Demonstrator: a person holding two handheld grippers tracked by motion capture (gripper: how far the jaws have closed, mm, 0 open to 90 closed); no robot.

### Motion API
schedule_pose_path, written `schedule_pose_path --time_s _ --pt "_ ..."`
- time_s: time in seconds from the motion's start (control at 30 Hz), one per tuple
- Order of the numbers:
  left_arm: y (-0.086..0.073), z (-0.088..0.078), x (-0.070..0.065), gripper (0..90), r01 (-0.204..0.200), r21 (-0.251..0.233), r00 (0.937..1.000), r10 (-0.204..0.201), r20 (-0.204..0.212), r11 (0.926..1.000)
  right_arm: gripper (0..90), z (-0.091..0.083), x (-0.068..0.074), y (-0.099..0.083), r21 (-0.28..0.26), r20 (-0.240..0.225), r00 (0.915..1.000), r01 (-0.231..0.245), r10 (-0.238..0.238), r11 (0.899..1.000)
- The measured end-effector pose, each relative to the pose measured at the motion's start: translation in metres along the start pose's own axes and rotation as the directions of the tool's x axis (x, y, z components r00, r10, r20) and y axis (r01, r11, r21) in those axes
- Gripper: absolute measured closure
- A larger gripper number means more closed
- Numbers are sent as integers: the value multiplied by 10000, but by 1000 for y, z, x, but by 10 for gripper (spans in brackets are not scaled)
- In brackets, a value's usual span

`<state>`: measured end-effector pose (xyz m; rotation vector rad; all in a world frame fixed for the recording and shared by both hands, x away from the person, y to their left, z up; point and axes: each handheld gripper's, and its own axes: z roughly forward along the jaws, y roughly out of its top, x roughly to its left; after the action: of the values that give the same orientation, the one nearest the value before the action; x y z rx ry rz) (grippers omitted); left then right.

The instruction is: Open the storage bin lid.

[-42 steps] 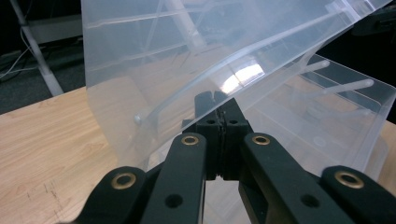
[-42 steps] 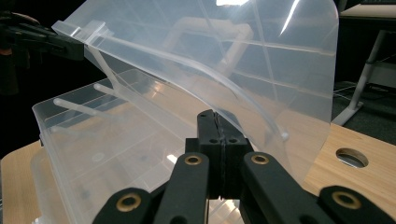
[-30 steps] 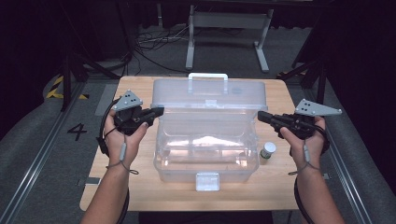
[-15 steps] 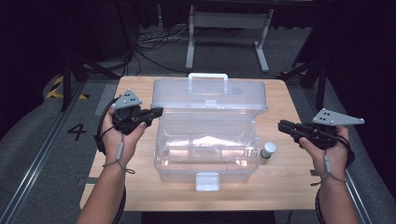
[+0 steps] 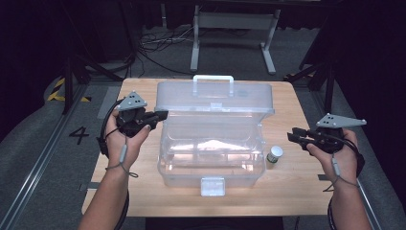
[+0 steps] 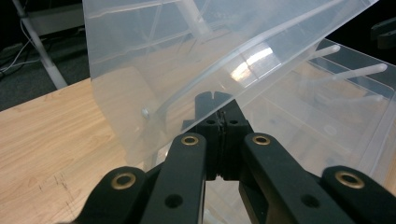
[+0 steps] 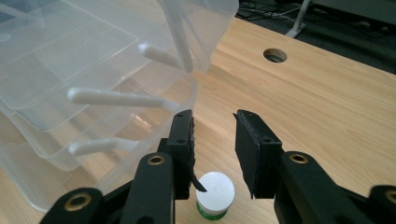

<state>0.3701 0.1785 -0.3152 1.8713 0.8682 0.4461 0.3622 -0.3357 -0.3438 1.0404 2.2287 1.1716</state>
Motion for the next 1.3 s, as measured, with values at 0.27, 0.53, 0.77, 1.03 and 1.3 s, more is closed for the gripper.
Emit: schedule_pose_path --time_s 0.27,0.53,0.77,1.03,1.3 --pt "1 2 1 889 -37 47 10000 37 3 10000 630 2 -5 -6 582 88 9997 -232 227 9980" --pt "2 2 4 891 49 -14 10000 -49 75 10000 606 6 -6 -9 845 37 9996 -264 262 9961" --pt "4 3 5 891 49 -52 10000 -49 77 10000 588 11 -6 -13 1145 54 9995 -311 306 9929" --pt "4 4 6 890 101 -92 9999 -100 111 9999 593 11 0 -8 794 -197 9996 -179 196 9967" --pt "5 4 6 889 88 -60 9999 -88 55 9999 586 9 11 9 -472 -520 9985 -167 142 9987"
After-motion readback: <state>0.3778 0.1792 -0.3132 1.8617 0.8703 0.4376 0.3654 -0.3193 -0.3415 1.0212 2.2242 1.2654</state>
